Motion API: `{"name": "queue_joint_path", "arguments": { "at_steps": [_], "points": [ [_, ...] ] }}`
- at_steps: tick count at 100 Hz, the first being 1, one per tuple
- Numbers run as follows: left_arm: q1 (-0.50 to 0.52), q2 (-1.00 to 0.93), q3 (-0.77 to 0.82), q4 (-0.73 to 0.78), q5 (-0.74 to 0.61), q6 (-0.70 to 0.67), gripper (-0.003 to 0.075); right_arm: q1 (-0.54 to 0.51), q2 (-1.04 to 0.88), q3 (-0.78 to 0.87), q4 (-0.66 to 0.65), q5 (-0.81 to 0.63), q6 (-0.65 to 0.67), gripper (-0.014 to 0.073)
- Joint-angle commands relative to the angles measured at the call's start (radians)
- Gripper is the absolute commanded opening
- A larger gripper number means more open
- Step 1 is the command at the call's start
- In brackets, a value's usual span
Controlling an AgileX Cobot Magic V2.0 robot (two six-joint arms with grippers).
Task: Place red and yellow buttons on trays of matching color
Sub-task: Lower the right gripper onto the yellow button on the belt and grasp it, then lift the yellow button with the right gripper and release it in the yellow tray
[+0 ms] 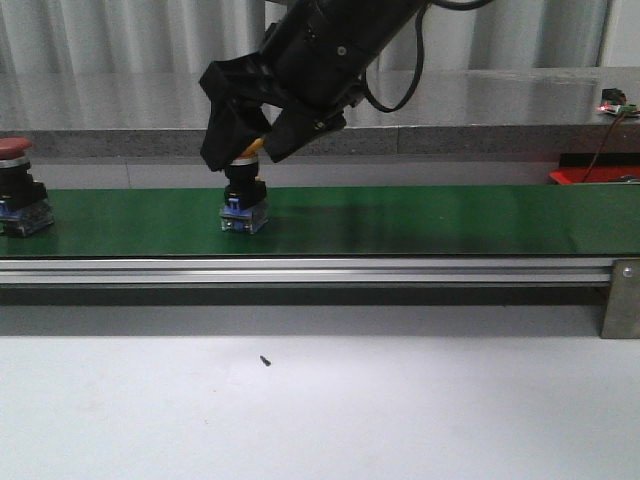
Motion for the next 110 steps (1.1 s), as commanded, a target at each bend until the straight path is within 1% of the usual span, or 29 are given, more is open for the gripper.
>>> {"name": "queue_joint_path", "arguments": {
  "at_steps": [1, 9, 14, 19, 25, 47, 69, 91, 110],
  "points": [
    [-0.009, 0.002, -0.026, -0.018, -0.071, 0.001, -0.002, 0.001, -0.058, -0.033, 0.034, -0.042, -0.01, 0.0432],
    [-0.009, 0.002, -0.026, -0.018, -0.071, 0.001, -0.002, 0.001, -0.058, -0.033, 0.034, -0.042, -0.01, 0.0306],
    [-0.009, 0.002, -0.026, -0.018, -0.071, 0.001, -0.002, 0.001, -0.058, -0.033, 0.034, -0.042, -0.01, 0.0244],
    [-0.009, 0.002, -0.026, -0.018, -0.071, 0.001, -0.002, 0.001, -0.058, -0.033, 0.034, -0.042, -0.01, 0.0197],
    [-0.009, 0.002, -0.026, -0.018, -0.071, 0.001, -0.002, 0.0, -0.058, -0.033, 0.034, -0.042, -0.01, 0.0162],
    [-0.009, 0.002, -0.026, -0.018, -0.071, 0.001, -0.002, 0.0, -0.094, -0.031, 0.034, -0.027, -0.01, 0.0156],
    [-0.009, 0.002, -0.026, -0.018, -0.071, 0.001, -0.002, -0.016, -0.196, 0.008, 0.026, -0.012, -0.01, 0.0156],
    [-0.009, 0.002, -0.026, -0.018, -0.071, 0.001, -0.002, -0.105, -0.293, 0.118, 0.026, 0.0, -0.01, 0.0156],
    [-0.009, 0.002, -0.026, -0.018, -0.071, 0.001, -0.002, -0.221, -0.409, 0.273, 0.026, -0.004, -0.01, 0.0156]
  ]
}}
